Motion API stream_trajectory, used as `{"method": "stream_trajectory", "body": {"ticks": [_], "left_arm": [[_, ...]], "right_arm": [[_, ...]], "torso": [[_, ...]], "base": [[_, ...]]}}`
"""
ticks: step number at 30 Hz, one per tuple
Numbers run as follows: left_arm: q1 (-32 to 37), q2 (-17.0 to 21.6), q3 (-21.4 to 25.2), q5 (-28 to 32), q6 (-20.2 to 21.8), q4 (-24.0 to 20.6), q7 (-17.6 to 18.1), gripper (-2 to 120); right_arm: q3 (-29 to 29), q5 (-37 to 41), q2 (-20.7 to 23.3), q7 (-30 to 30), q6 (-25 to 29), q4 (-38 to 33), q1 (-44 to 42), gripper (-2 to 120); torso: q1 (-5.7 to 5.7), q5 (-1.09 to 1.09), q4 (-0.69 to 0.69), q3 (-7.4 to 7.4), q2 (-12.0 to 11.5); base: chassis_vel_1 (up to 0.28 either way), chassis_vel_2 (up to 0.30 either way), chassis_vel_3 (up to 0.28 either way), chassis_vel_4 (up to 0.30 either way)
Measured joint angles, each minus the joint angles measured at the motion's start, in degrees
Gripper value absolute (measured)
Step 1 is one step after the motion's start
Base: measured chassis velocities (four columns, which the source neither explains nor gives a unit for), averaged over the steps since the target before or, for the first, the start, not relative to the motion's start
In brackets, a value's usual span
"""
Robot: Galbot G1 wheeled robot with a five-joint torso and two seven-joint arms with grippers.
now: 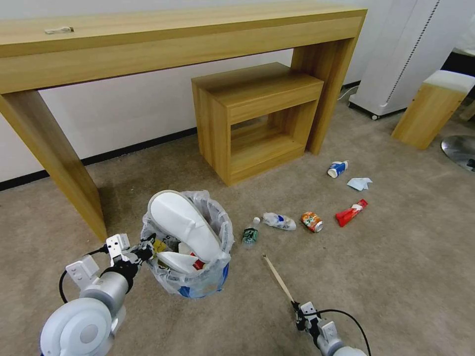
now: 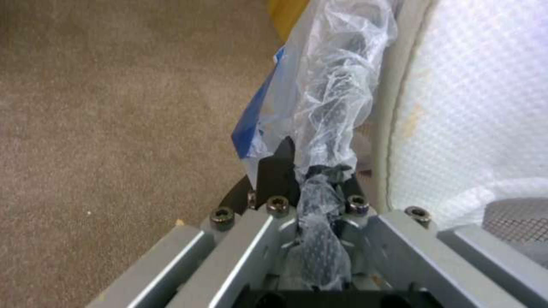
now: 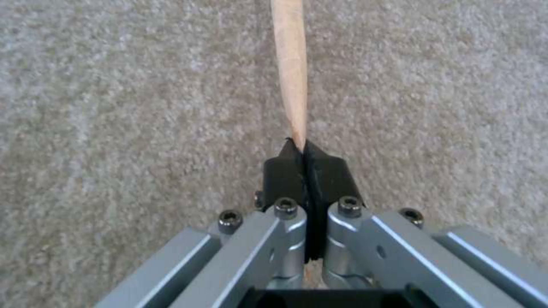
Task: Pick up the trash bin and place the garbage on the floor into it.
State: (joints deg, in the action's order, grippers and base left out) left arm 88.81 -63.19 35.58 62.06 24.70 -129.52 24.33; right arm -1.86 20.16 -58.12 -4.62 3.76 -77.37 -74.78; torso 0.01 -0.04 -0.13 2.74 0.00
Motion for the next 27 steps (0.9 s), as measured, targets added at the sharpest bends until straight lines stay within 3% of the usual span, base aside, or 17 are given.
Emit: {"method": "stream_trajectory", "body": {"ticks": [11,20,27], "left_arm": [[0.17,-0.32,-0.52,-1.25,-0.03,1.6,-0.26,1],[-0.06,-0.62,-1.05,-1.76,-0.08,2.1,-0.41,1],[-0.1,-0.98,-2.03,-2.29,-0.06,2.37,-0.54,1]], "right_arm": [[5.08,4.4,0.05,2.08,5.41,-4.62,0.52,0],[8.68,5.82,0.33,2.7,6.81,-9.1,0.87,0],[11.63,8.6,0.96,3.6,7.71,-17.42,1.89,0]], "torso": [[0.0,0.0,0.01,0.0,0.0],[0.0,0.0,0.01,0.0,0.0],[0.0,0.0,0.01,0.0,0.01]], "base": [[0.0,0.0,0.0,0.0],[0.0,0.0,0.0,0.0],[0.0,0.0,0.0,0.0]]}}
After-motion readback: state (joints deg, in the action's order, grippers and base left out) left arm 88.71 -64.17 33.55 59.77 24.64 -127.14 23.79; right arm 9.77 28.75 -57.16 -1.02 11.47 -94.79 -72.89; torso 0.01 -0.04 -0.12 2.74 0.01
